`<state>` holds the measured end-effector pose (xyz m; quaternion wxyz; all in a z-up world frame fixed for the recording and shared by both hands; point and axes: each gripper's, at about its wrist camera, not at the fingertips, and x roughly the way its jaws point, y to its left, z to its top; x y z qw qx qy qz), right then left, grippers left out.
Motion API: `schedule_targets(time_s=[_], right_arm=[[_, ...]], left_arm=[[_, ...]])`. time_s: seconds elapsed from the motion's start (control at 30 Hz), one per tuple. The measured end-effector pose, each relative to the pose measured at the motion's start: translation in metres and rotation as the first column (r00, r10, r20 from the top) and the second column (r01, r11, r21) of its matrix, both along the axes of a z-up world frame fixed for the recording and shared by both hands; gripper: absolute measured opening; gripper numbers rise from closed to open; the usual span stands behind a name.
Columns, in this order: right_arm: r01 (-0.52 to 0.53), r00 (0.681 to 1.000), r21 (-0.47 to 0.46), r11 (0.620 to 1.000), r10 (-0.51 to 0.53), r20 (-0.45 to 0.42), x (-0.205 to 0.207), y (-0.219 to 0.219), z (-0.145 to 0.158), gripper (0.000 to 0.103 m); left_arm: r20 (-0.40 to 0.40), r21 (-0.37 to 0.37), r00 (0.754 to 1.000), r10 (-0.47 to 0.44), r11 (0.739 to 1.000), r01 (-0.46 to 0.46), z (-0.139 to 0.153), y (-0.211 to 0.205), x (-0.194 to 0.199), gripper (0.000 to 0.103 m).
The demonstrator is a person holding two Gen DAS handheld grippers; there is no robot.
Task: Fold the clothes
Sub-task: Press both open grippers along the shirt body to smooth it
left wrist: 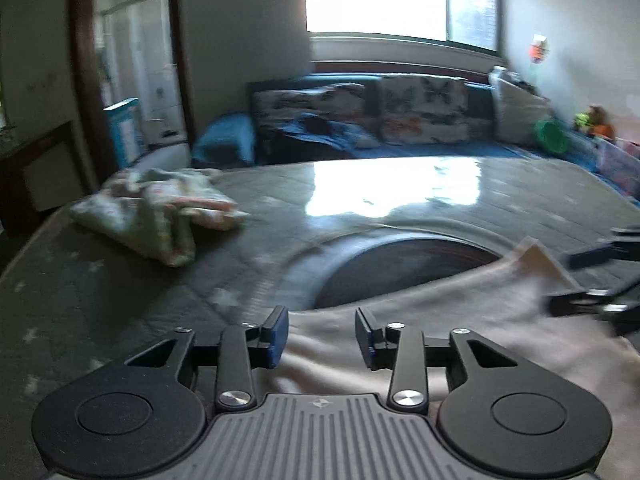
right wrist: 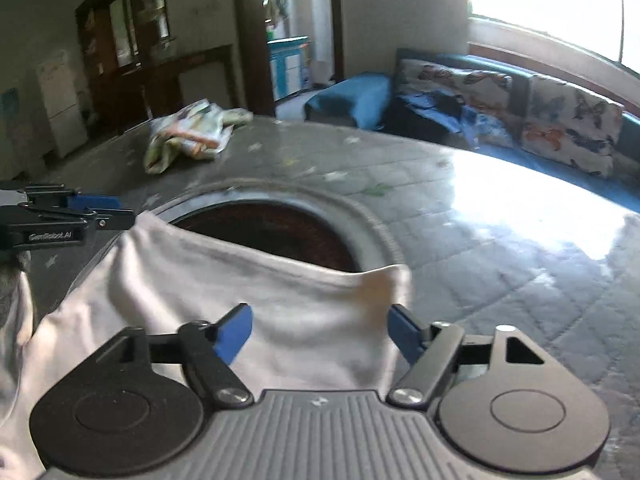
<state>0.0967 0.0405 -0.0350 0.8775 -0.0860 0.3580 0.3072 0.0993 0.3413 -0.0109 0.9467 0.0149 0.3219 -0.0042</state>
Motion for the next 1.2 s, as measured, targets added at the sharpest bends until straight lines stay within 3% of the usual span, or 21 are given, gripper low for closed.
schedule_targets(time_s=[0.2, 0.5, 0.67, 0.83, 1.03, 1.2], right_arm=[[-0.031, 1.000, -0.045, 0.998, 0.031, -0.003, 0.001, 0.022, -0.011, 0.079], [0.003, 1.000, -0.099, 0.995, -0.001, 0.024, 0.019, 0.030, -0.024, 0.086], [0.038, 0.999, -0.109, 0.993, -0.034, 0.034, 0.032, 0.034, -0.026, 0.088], [0.011, 0.999, -0.118, 0.993, -0.005, 0.050, 0.025, 0.036, -0.016, 0.092], [-0.089, 0.994, -0.134, 0.987, 0.096, 0.051, -0.013, 0.043, -0.007, 0.103], [-0.101, 0.992, -0.153, 0.983, 0.110, 0.056, -0.031, 0.054, -0.012, 0.103]], left_arm=[[-0.064, -0.027, 0.995, -0.081, 0.996, 0.080, -0.017, -0.024, 0.002, 0.043], [-0.084, -0.026, 0.995, -0.049, 0.999, 0.047, -0.029, -0.023, 0.014, 0.057], [-0.092, -0.052, 0.996, -0.015, 0.999, 0.010, -0.025, -0.018, 0.013, 0.059], [-0.061, -0.055, 0.998, 0.006, 0.998, -0.009, -0.016, -0.014, -0.014, 0.069], [-0.016, -0.024, 0.999, 0.039, 0.999, -0.040, -0.009, -0.012, -0.059, 0.069], [0.008, -0.006, 0.995, 0.101, 0.995, -0.101, -0.008, -0.013, -0.094, 0.069]])
